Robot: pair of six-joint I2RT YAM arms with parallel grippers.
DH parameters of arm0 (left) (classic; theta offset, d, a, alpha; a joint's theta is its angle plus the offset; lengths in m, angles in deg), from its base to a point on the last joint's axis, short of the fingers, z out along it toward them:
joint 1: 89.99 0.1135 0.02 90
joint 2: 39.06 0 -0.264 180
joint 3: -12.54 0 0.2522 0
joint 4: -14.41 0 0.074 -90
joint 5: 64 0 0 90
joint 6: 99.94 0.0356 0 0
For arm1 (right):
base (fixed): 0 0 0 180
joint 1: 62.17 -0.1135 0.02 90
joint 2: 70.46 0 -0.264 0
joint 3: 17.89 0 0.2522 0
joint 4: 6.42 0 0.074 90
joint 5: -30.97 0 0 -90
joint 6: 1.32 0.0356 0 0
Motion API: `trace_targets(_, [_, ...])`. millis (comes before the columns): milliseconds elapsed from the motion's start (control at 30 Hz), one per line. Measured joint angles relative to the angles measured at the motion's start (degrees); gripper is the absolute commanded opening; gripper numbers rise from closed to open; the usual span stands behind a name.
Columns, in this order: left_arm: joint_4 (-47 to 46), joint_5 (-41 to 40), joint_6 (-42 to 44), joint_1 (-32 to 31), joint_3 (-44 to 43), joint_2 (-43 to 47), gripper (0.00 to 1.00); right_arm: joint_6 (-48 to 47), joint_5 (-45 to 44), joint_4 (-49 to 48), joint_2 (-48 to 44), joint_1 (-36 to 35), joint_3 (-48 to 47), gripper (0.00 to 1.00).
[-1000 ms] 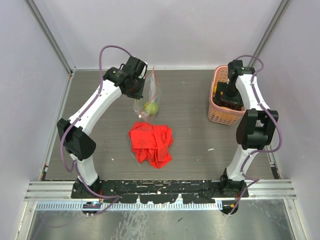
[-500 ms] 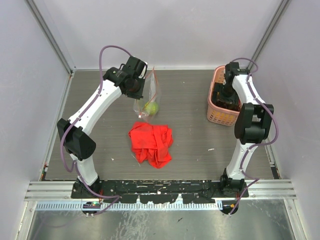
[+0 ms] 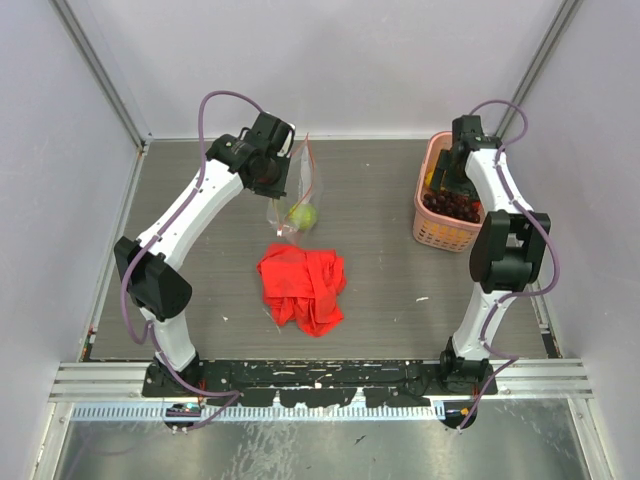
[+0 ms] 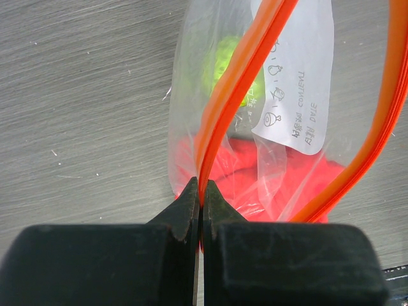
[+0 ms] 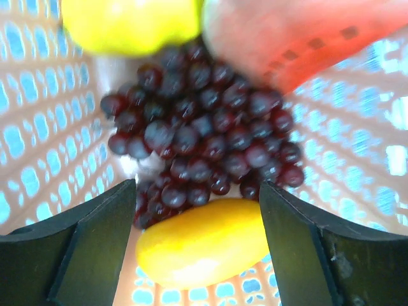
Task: Place the food in the zip-top bag and seal the zipper
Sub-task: Pick up the fake fruit from the bin.
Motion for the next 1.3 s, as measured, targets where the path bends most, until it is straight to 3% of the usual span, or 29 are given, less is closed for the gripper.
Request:
trace_targets(300, [0.0, -0.04, 0.02, 0.0, 0.04, 0.0, 0.0, 5.73, -16.17, -13.2, -2.78, 0.0, 2.51, 0.85])
trace_targets(567, [0.0, -0.02, 0.13, 0.0, 0.22, 0.0, 0.0, 8.48, -23.61, -21.33, -1.18, 0.04, 3.26, 0.88])
trace_targets(933, [0.0, -0.02, 0.17, 0.0, 0.24, 0.0, 0.0, 11.52, -29.11, -29.07, 5.2, 0.04, 4.2, 0.93])
trace_targets(1300, [0.0, -0.04, 0.52, 0.0, 0.46, 0.0, 0.0, 7.15, -28.5, -40.83, 7.48, 0.17, 10.36, 0.93])
